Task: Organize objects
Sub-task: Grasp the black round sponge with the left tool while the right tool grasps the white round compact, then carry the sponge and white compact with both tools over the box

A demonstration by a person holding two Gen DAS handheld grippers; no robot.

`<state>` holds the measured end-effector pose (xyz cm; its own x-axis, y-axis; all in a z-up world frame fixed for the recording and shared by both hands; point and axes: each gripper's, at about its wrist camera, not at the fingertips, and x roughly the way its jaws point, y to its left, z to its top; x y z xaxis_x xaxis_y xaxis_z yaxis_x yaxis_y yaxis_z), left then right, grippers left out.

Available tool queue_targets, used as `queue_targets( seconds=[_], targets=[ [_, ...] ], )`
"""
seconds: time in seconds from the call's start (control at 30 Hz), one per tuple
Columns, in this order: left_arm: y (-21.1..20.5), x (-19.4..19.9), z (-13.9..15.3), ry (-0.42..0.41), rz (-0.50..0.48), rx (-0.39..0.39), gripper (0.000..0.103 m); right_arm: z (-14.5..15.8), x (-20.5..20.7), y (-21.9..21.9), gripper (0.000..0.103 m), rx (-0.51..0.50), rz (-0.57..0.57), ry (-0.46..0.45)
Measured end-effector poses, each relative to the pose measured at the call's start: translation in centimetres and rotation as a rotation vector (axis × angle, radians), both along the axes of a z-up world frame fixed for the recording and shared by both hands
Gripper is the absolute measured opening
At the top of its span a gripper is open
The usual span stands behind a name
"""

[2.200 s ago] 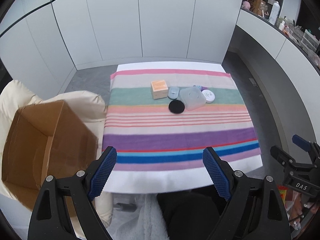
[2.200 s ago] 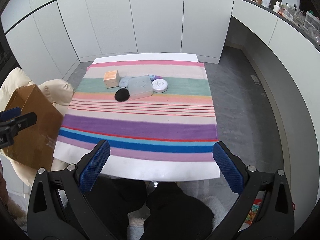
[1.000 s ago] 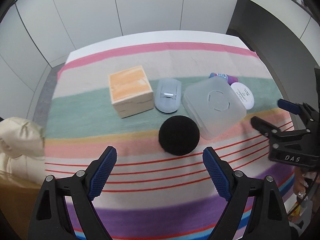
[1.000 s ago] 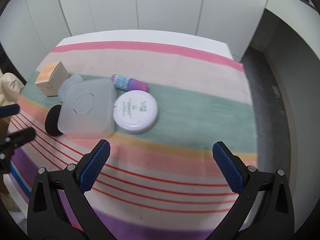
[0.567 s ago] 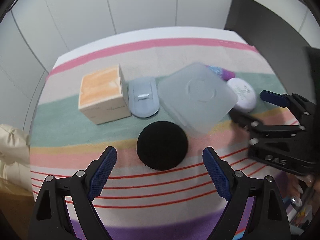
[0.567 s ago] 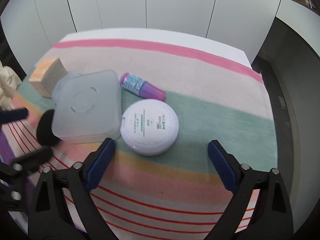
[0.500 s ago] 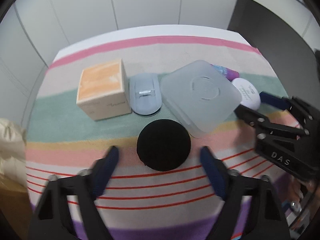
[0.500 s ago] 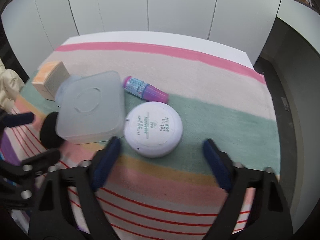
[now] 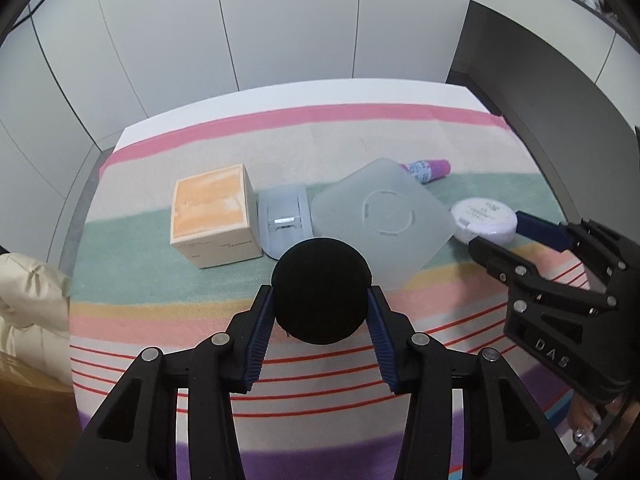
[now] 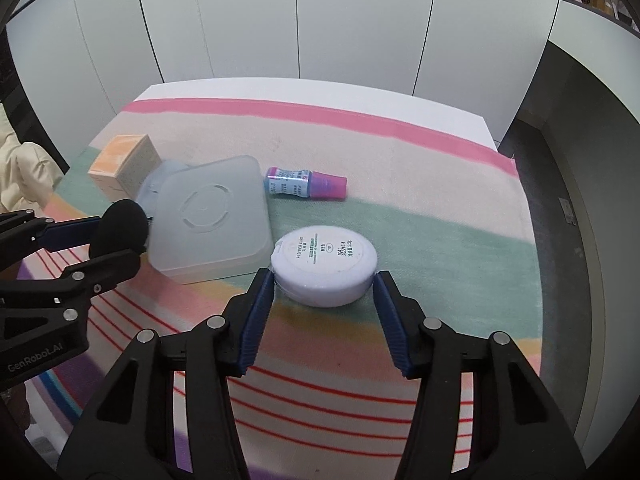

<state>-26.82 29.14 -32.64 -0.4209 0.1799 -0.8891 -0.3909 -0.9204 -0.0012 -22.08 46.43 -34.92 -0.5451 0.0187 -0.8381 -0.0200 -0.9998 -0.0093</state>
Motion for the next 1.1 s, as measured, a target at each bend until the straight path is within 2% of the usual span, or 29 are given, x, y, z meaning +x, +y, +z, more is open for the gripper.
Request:
queue_targets(
  seconds=[0.17, 0.2, 0.23, 0.27, 0.37, 0.4, 0.57, 0.6, 0.63, 0.77, 0.87, 0.9, 0.93, 0.97, 1.0, 1.1],
  targets=[
    [0.2, 0.5, 2.4, 0.017, -0.005, -0.003, 0.047, 1.5, 1.1, 0.0, 0.051, -0.011, -0.013, 0.000],
    [0.2, 0.6, 3.0, 0.018, -0.007, -0.003, 0.047, 1.9, 1.4, 0.1, 0.045, -0.014, -0.015, 0.003],
    [0.3, 0.7, 3.4, 0.018, -0.009, 0.001, 0.047, 2.2, 1.6, 0.1, 0.026, -0.015, -0.018, 0.003],
    [0.3, 0.8, 4.0, 0.020, -0.011, 0.005, 0.047, 2.5, 1.7, 0.2, 0.018, -0.019, -0.020, -0.004],
    [0.2, 1.3, 5.3, 0.050, -0.013, -0.012, 0.047, 2.6, 1.5, 0.3, 0.016, -0.028, -0.022, -0.054],
    [0.2, 1.4, 5.5, 0.055, -0.012, -0.015, 0.047, 2.2, 1.5, 0.1, 0.020, -0.020, -0.015, -0.061],
    [-1.0, 1.0, 4.2, 0.017, 0.027, -0.053, 0.048, 0.4, 1.9, 0.1, 0.054, -0.010, -0.011, -0.072],
    [-1.4, 0.8, 3.7, 0.001, 0.039, -0.055, 0.048, 0.2, 2.0, 0.1, 0.068, -0.012, -0.009, -0.069],
    [-1.8, 0.6, 3.3, -0.013, 0.052, -0.057, 0.048, 0.0, 2.1, 0.2, 0.077, -0.016, -0.009, -0.062],
    [-2.6, -0.3, 1.8, -0.039, 0.076, -0.072, 0.048, -0.9, 1.4, 0.8, 0.078, -0.075, -0.007, -0.048],
    [-2.6, -0.6, 1.0, -0.049, 0.075, -0.078, 0.048, -1.8, 0.0, 0.6, 0.078, -0.046, -0.016, -0.038],
    [-2.6, -0.7, 0.8, -0.053, 0.074, -0.079, 0.048, -1.8, -0.4, 0.5, 0.072, -0.046, -0.012, -0.031],
    [-2.6, -0.7, 0.7, -0.055, 0.074, -0.079, 0.048, -1.8, -0.7, 0.4, 0.040, -0.068, 0.009, -0.019],
    [-2.6, -0.7, 0.7, -0.056, 0.073, -0.080, 0.048, -1.8, -0.9, 0.3, 0.021, -0.088, 0.027, -0.021],
    [-2.7, -0.7, 0.7, -0.055, 0.072, -0.081, 0.048, -1.7, -0.9, 0.1, 0.018, -0.098, 0.035, -0.023],
    [-2.8, -0.7, 1.4, -0.044, 0.071, -0.078, 0.048, -1.3, -0.3, -0.3, 0.017, -0.064, 0.017, -0.011]
  ],
)
